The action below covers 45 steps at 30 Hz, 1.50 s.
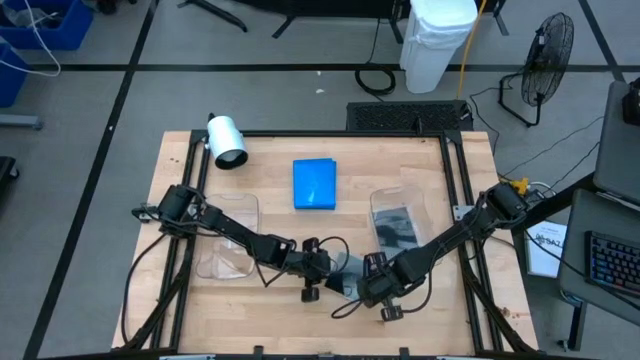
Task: Pick & place jewel cases by type
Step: Put the black CD case into the right transparent bin
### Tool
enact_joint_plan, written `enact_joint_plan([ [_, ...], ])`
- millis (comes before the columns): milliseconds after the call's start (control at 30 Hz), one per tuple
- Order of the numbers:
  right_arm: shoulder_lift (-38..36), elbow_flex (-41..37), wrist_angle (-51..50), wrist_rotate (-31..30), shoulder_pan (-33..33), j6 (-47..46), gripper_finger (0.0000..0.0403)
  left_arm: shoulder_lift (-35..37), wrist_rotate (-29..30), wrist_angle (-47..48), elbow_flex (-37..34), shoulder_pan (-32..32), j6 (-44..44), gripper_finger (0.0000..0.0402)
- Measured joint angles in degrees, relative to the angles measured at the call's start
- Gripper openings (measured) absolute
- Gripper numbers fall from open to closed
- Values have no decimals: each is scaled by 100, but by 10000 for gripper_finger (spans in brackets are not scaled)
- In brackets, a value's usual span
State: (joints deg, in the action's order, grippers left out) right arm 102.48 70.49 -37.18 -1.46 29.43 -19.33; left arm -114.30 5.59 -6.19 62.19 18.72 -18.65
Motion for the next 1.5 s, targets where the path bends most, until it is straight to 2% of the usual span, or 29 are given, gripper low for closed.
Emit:
enact_joint_plan([
  [333, -11, 29, 368, -144, -1, 232, 0, 0, 414, -3, 0, -11, -114, 67],
  [433, -11, 32, 400, -173, -2, 300, 0, 0, 414, -3, 0, -11, -121, 67],
  [800, 0, 557, 284, -850, 44, 831, 0, 4, 364, -139, 20, 4, -160, 67],
  [1133, -2, 562, 310, -1377, -15, 1302, 0, 4, 414, -160, 15, -7, -182, 67],
  [1267, -30, 557, 395, -1382, -46, 1419, 0, 16, 434, -209, 6, -17, -214, 67],
  [1400, -167, 560, 543, -1788, -49, 1449, 0, 322, 474, -199, -2, -13, 268, 67],
  [1500, -326, 560, 530, -2126, -83, 1455, 0, 745, 714, -104, -4, 115, 762, 67],
])
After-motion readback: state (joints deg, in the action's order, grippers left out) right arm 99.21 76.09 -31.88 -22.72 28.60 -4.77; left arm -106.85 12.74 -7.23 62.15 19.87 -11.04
